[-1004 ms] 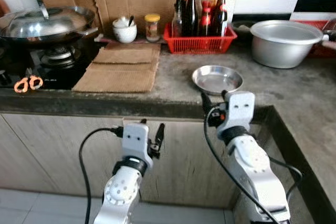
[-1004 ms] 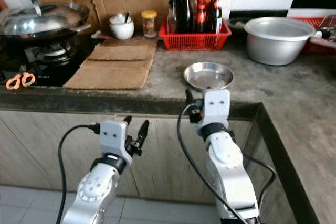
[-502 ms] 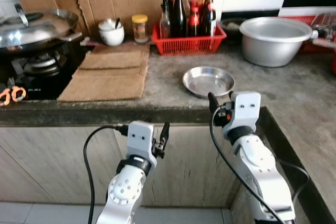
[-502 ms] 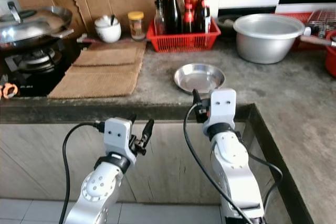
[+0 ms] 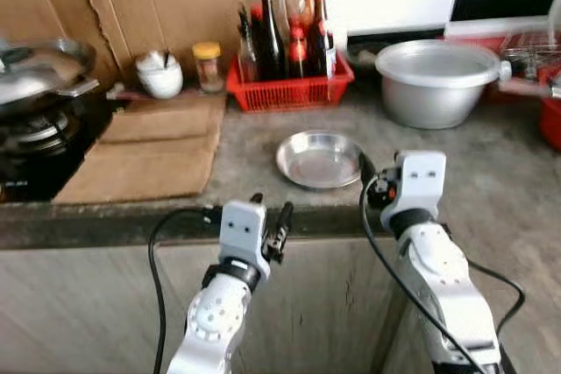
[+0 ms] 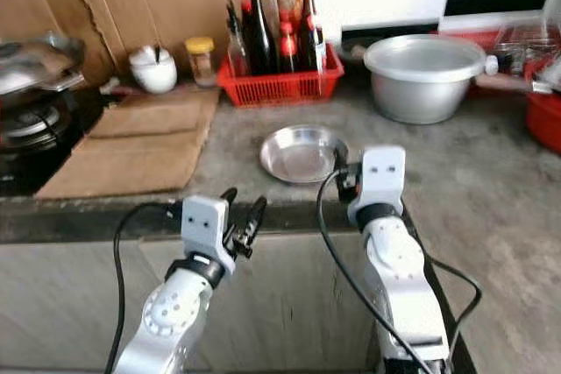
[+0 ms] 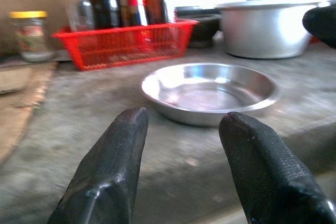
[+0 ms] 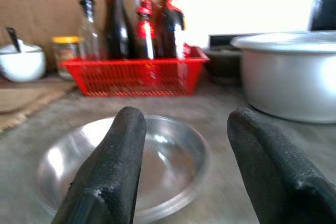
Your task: Kitchen organization
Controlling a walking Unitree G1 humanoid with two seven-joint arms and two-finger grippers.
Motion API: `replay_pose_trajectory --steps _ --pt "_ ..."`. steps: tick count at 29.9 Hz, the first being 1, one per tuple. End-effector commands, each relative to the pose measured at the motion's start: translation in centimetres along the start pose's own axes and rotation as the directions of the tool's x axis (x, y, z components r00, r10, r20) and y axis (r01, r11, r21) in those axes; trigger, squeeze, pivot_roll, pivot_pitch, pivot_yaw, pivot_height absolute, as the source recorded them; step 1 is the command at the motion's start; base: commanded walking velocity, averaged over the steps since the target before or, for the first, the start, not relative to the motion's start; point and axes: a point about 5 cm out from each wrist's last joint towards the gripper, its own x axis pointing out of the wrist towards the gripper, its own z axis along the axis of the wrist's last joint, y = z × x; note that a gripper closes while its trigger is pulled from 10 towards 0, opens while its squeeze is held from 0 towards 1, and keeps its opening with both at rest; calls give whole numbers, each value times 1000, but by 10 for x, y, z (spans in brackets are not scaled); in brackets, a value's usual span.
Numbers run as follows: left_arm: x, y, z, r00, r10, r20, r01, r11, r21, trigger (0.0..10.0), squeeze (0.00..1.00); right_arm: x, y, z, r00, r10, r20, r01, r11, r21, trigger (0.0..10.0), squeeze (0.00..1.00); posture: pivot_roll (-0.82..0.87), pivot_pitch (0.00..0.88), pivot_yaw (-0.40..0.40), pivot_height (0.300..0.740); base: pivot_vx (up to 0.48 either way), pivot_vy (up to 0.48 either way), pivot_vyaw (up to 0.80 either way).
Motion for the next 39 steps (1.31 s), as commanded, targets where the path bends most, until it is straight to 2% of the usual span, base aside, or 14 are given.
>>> replay_pose_trajectory --steps 1,7,8,11,14,15,16,18,19,20,22,29,31,39 --pt "0 6 1 1000 27 -1 -27 1000 9 10000 0 2 6 3 1000 21 6 -21 1000 12 10000 0 71 0 -13 740 0 0 0" --pt "0 7 0 1000 30 -8 -30 999 12 10000 0 4 5 3 1000 16 -3 -16 1000 16 10000 0 70 0 -14 740 0 0 0" --pt "0 6 0 1000 27 -9 -27 1000 12 10000 0 5 4 3 1000 21 -11 -21 1000 21 10000 1000 70 0 -14 740 0 0 0" --pt "0 4 -1 1000 21 -14 -21 1000 5 10000 0 15 3 6 997 53 -62 -52 998 28 10000 1000 69 0 -15 740 0 0 0" --pt "0 4 -1 1000 19 -15 -19 1000 5 10000 0 20 3 10 996 58 -64 -56 998 31 10000 1000 69 0 -15 740 0 0 0" --pt "0 5 -1 1000 21 -16 -21 1000 5 10000 0 23 4 11 994 53 -91 -50 998 31 10000 808 69 0 -15 740 0 0 0" --pt "0 5 -1 1000 21 -18 -21 1000 3 10000 0 27 3 12 993 34 -116 -33 999 12 10000 0 69 0 -17 740 0 0 0" --pt "0 4 -1 1000 21 -19 -21 1000 2 10000 0 30 2 13 991 20 -133 -20 1000 -3 10000 0 69 0 -17 740 0 0 0" --pt "-1 4 -2 1000 20 -22 -20 1000 1 10000 0 34 4 13 978 56 -200 -50 998 34 10000 0 69 0 -18 740 0 0 0" --pt "-1 4 -2 1000 20 -22 -20 1000 1 10000 0 34 4 13 978 56 -200 -50 998 34 10000 0 69 0 -18 740 0 0 0" --pt "-1 4 -2 1000 20 -23 -20 1000 0 10000 0 39 6 13 958 104 -269 -84 993 82 10000 0 69 0 -18 740 0 0 0" --pt "0 3 -2 1000 19 -20 -19 1000 -3 10000 0 53 8 12 925 118 -362 -87 991 101 10000 0 75 0 -26 740 0 0 0" --pt "0 3 -1 1000 19 -19 -20 1000 -3 10000 0 57 12 12 901 147 -407 -105 987 124 10000 0 75 0 -26 740 0 0 0" --pt "-1 2 -2 1000 20 -22 -20 1000 -5 10000 0 65 17 6 829 151 -538 -118 988 95 10000 0 80 0 -34 740 0 0 0"
